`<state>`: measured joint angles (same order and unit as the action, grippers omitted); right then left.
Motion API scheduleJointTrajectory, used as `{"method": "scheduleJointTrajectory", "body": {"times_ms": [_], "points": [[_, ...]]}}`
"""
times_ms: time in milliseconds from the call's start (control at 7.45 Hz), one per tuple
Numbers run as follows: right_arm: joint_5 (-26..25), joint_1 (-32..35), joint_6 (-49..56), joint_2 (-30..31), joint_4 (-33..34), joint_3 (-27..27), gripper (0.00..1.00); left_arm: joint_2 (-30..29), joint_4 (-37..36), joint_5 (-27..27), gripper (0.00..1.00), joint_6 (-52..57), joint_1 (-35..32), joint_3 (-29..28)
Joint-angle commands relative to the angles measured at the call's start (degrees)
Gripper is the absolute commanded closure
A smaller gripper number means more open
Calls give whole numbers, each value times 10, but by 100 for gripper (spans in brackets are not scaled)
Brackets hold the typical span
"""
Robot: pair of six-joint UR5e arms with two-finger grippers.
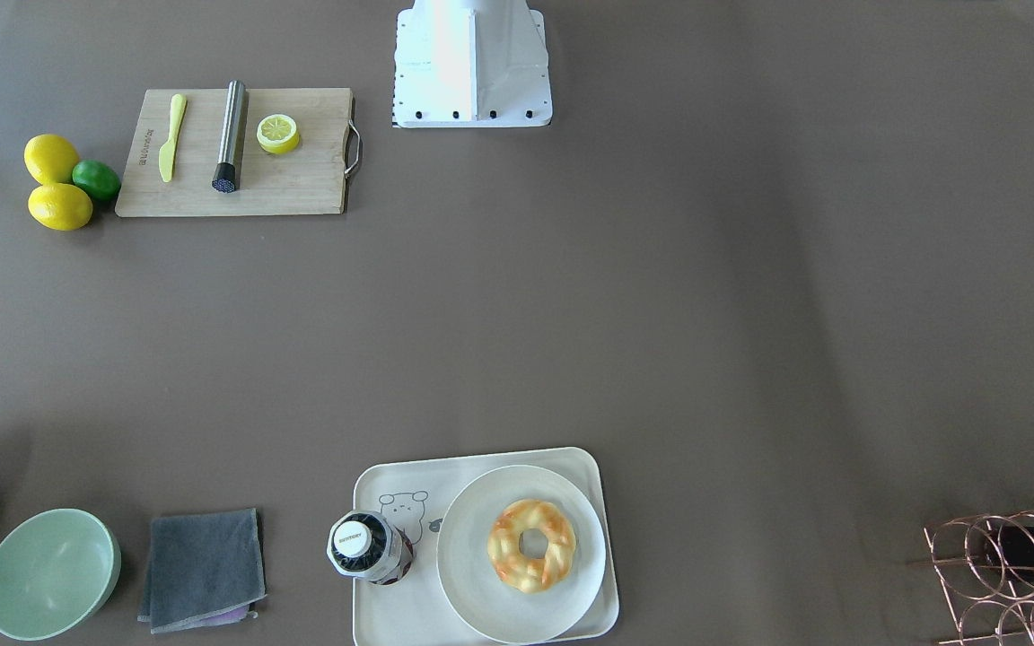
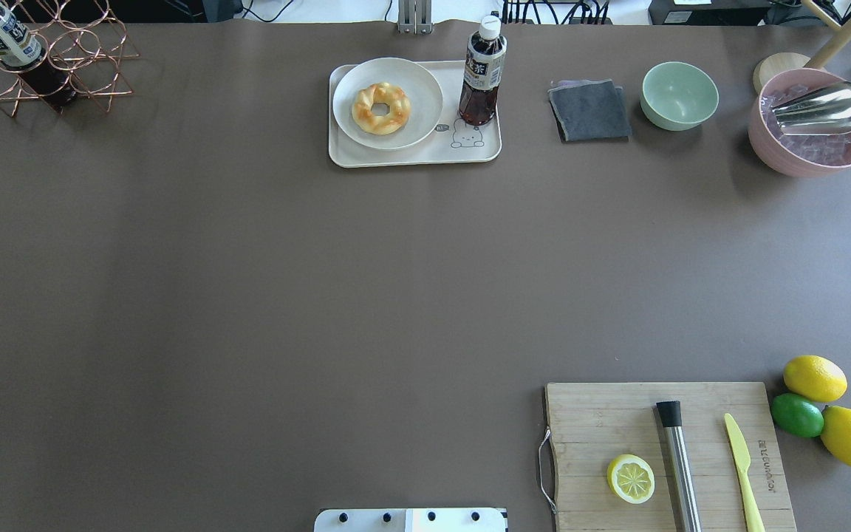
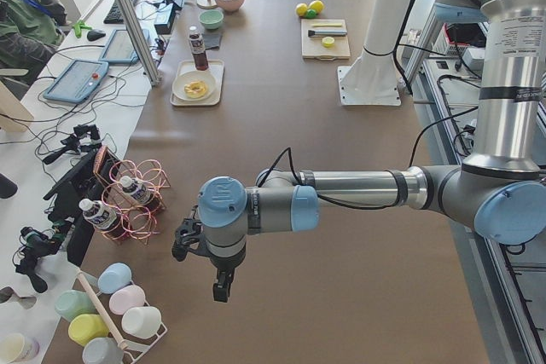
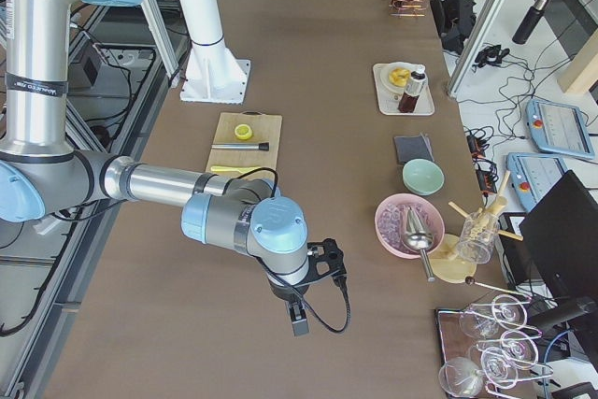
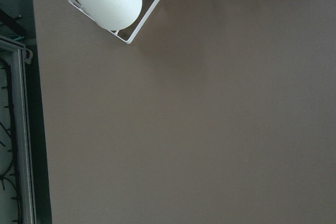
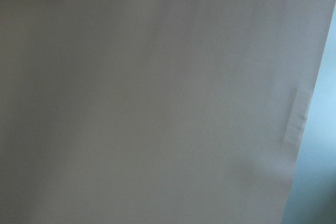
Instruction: Place donut on tray
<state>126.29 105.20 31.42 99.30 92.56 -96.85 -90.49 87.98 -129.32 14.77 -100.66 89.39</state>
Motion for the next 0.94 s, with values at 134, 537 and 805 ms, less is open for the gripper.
{"method": "scheduleJointTrajectory", "body": {"times_ms": [134,537,805], "points": [[6,-22,-87,-2,-4,18,0,44,19,0,1,4,-42,52],[31,-39,-85,-3,-6,22,0,56,77,0,1,4,-42,43],[33,-55,-86,-3,-5,23,0,66,83,0,1,4,-43,42]]}}
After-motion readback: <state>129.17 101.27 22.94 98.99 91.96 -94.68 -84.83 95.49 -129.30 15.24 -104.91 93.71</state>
